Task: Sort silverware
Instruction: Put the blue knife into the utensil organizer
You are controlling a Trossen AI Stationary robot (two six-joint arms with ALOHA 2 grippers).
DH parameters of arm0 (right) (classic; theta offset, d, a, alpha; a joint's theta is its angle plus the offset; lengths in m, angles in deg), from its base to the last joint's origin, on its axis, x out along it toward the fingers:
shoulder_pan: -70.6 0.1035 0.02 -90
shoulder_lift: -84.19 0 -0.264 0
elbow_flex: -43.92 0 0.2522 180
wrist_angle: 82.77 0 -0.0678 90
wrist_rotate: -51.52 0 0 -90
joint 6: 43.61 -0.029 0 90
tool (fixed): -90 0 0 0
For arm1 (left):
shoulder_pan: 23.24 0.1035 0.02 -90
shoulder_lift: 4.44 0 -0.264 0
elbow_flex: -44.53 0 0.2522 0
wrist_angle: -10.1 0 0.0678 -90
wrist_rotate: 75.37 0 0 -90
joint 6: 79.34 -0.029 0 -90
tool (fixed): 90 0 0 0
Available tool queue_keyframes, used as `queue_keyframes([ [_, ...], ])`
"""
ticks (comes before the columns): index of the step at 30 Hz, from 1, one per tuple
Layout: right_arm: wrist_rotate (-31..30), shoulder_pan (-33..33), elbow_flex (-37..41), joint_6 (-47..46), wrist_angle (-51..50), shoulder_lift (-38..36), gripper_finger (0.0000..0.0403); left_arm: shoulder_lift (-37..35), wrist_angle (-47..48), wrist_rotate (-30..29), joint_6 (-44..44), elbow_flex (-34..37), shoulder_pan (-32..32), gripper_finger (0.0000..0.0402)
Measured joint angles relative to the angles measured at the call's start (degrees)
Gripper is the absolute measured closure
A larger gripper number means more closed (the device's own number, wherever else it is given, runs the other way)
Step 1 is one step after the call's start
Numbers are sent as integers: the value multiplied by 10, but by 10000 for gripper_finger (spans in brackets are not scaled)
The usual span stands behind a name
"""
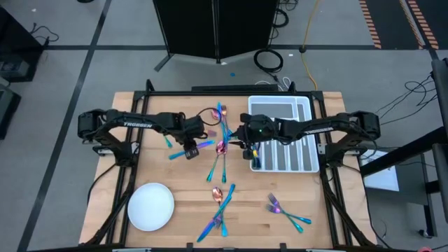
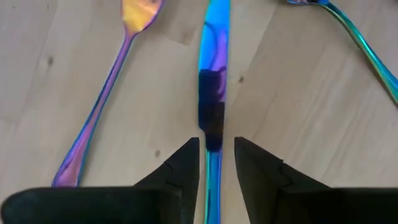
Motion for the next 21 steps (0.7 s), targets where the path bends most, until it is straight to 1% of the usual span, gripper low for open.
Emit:
queue_keyframes([
  [4,-2,-17,0,30,-47,-29,289,0,-3,-1,-11,0,-17,297],
  [9,-3,-48,0,47,-110,-58,289,0,-19,-31,-5,11,-34,297],
  [13,-3,-69,0,62,-126,-75,289,0,-61,-30,7,46,-46,297],
  [16,-2,-83,0,68,-129,-80,289,0,-61,-32,19,62,-50,297],
  [21,-2,-102,0,79,-133,-80,289,0,-58,-37,19,67,-49,297],
])
